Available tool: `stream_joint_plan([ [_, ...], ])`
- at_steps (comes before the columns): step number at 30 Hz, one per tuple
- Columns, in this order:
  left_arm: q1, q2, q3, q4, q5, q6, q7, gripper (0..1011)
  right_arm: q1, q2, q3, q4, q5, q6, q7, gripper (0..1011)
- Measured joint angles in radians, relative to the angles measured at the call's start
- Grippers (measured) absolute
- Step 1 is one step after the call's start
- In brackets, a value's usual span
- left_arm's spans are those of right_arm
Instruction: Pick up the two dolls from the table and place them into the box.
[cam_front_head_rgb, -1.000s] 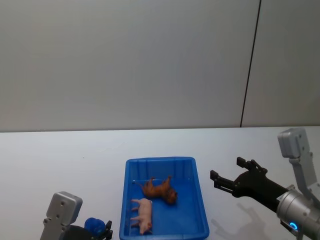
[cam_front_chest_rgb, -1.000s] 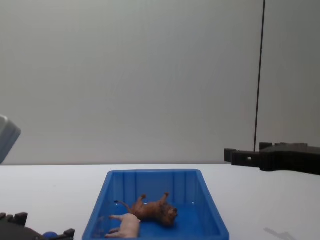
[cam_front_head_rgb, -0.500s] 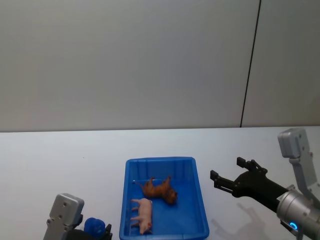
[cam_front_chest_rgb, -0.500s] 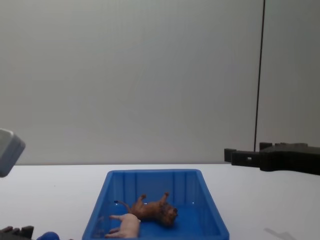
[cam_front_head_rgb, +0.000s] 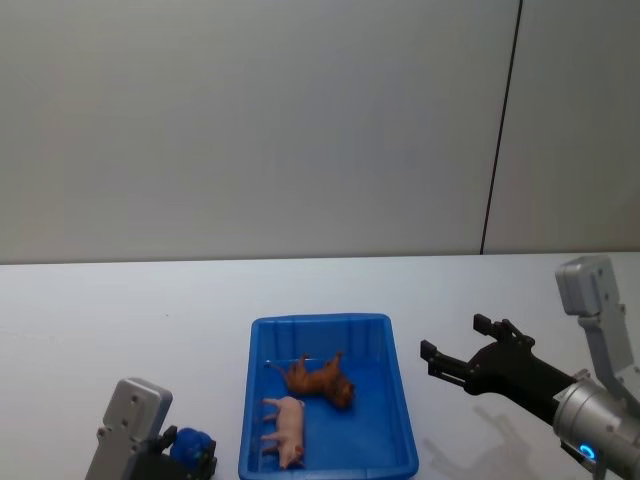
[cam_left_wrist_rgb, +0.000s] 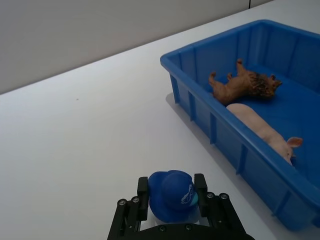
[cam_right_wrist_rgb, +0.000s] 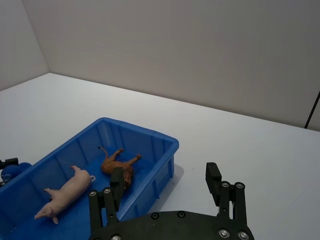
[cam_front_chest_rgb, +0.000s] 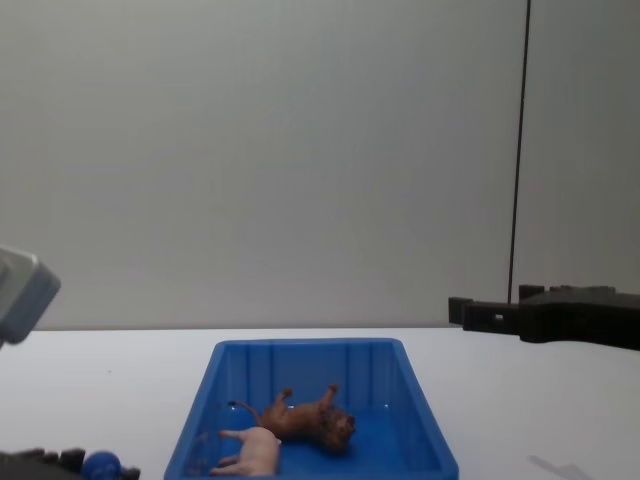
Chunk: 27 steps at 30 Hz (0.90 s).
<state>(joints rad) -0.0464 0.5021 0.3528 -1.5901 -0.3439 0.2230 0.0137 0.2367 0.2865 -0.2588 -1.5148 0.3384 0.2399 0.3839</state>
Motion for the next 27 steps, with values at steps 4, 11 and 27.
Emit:
stream_joint_plan([
  [4,-0.005,0.006,-0.008,-0.019,0.015,0.005,-0.003,527,0.000,0.000,0.000,0.000,0.000,0.000,0.000,1001],
  [11,-0.027,0.014,-0.025,-0.068,0.053,0.008,-0.014,484,0.000,0.000,0.000,0.000,0.000,0.000,0.000,1001],
  [27,-0.144,-0.067,-0.010,-0.076,0.150,-0.032,-0.133,448,0.000,0.000,0.000,0.000,0.000,0.000,0.000,1001],
])
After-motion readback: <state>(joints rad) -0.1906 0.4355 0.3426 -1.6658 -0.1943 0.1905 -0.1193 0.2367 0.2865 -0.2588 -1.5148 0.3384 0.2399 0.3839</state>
